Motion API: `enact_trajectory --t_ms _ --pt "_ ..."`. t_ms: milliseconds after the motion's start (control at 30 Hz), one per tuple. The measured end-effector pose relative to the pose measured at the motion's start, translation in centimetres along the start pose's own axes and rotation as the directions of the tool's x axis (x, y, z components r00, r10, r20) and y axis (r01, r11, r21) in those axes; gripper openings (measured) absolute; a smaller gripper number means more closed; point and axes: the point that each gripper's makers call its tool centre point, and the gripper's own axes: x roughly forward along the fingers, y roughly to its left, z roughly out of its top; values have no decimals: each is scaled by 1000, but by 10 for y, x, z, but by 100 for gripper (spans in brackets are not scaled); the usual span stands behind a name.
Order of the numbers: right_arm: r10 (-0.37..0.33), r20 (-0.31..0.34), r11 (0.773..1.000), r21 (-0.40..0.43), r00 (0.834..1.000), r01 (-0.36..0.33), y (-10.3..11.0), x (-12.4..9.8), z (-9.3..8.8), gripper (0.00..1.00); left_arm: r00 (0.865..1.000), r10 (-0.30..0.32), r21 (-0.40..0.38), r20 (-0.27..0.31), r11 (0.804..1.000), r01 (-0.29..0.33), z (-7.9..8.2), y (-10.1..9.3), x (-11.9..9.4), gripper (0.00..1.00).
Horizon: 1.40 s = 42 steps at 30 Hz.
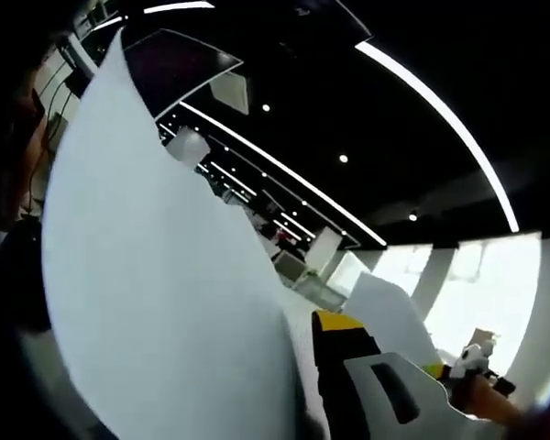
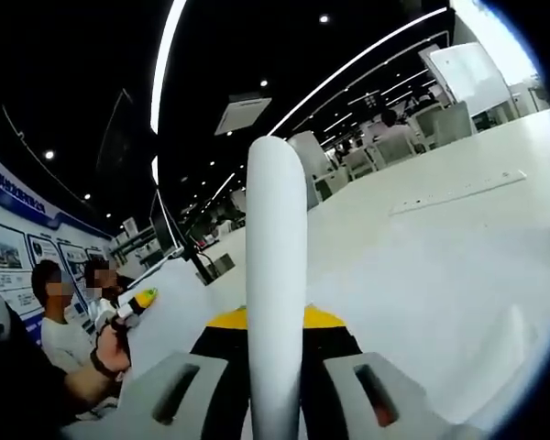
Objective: Organize the stack of printing papers by aligning and flattening the scattered papers on the table
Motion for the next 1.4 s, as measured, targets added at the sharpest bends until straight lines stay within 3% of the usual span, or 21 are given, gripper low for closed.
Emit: enact_trajectory --t_ms 1400 --pt "30 76 999 24 997 -32 12 -6 11 8 1000 -8 3 -20 1000 8 -4 -2 2 22"
